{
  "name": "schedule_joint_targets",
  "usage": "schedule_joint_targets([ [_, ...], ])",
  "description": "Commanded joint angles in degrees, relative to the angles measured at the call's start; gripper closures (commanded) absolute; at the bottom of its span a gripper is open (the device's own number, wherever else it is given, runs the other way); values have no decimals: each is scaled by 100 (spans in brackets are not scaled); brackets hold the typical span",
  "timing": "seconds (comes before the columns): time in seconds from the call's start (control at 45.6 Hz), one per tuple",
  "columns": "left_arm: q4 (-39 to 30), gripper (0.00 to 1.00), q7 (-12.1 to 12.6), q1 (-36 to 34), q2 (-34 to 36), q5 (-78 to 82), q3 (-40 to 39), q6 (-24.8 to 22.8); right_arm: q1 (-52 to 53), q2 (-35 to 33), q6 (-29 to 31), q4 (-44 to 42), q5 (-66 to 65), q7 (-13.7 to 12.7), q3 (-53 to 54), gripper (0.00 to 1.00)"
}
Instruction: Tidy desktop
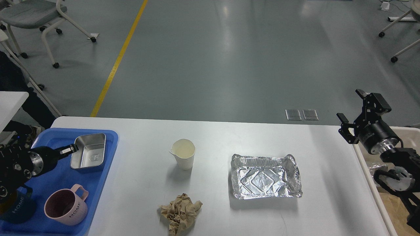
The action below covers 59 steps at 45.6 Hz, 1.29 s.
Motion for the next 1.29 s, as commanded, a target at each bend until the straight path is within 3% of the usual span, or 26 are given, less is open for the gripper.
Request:
schedule_joint_targets([
  [0.0,-163,10,-38,-47,140,-863,-438,-65,9,0,-3,-1,0,-9,0,0],
  [0.219,-700,5,14,-100,448,-1627,-1597,-153,9,-17,-3,-1,0,-17,0,0],
  [0.416,-981,4,32,164,536,-2603,-2714,-724,18,-8,-11,-1,0,-17,0,0],
  [0.679,-1025,4,32,261,18,-4264,-3471,-672,44,-17,-20,8,0,-26,-105,0],
  [0.942,-1060,4,-47,471,-659,-4467,-3690,-417,106,-500,-3,218,-9,-35,-492,0],
  [1.161,-2158,4,-47,1148,-651,-4459,-4261,-294,378,-1150,-11,1009,-860,-52,-1221,0],
  [1.271,-2537,4,-30,1368,-651,-4459,-4473,14,641,-1502,-55,1308,-1721,-403,-1739,0],
])
